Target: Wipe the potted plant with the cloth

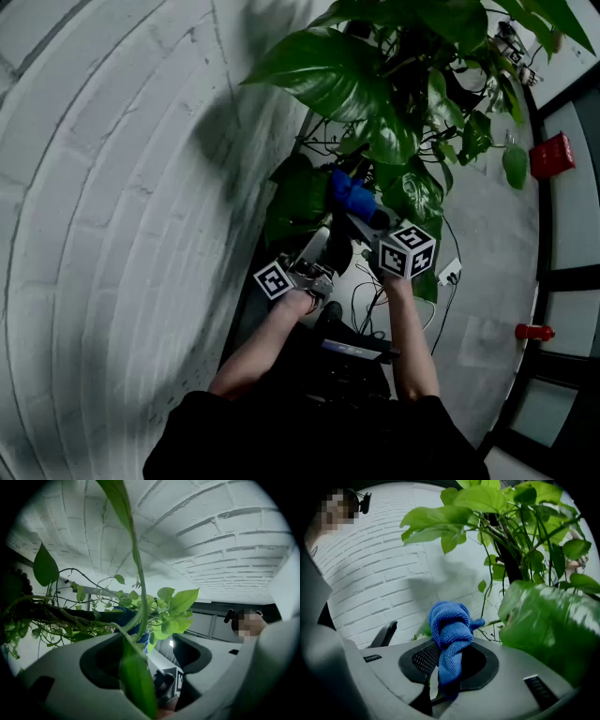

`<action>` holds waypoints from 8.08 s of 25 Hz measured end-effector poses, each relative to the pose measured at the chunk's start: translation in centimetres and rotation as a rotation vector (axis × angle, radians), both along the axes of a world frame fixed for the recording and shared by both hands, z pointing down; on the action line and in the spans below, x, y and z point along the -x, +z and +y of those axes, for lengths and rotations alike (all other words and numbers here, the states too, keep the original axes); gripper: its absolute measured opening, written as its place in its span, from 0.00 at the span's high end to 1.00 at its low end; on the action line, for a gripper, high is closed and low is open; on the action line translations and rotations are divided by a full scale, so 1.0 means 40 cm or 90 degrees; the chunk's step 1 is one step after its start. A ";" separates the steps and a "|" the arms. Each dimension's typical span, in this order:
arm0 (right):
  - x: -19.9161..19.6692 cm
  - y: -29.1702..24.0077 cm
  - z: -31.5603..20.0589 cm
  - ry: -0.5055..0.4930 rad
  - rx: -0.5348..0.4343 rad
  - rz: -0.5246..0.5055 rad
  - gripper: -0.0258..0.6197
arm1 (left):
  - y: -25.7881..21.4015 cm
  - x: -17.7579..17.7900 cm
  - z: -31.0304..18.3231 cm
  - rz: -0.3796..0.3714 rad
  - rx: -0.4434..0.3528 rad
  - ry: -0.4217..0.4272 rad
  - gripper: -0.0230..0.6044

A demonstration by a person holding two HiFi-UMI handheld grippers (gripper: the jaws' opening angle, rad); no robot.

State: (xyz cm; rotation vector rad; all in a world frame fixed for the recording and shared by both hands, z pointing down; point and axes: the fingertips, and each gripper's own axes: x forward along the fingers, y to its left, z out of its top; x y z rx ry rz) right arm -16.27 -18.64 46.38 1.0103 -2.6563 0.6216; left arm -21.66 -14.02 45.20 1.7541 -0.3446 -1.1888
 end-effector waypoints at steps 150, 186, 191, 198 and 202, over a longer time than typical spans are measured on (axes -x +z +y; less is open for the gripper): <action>0.391 -0.014 0.016 -0.211 0.064 0.124 0.77 | -0.023 0.327 0.005 -0.053 -0.102 -0.198 0.47; 0.452 -0.008 0.141 -0.294 0.033 0.141 0.77 | -0.027 0.459 0.064 0.162 -0.070 -0.252 0.49; 0.472 -0.046 0.184 -0.318 0.075 0.043 0.77 | -0.025 0.467 0.065 0.163 -0.065 -0.255 0.49; 0.344 -0.238 0.119 -0.187 -0.081 -0.007 0.77 | -0.037 0.431 0.062 0.173 -0.055 -0.227 0.49; 0.392 -0.105 0.155 -0.262 -0.050 0.114 0.77 | -0.050 0.458 0.068 0.163 -0.067 -0.244 0.49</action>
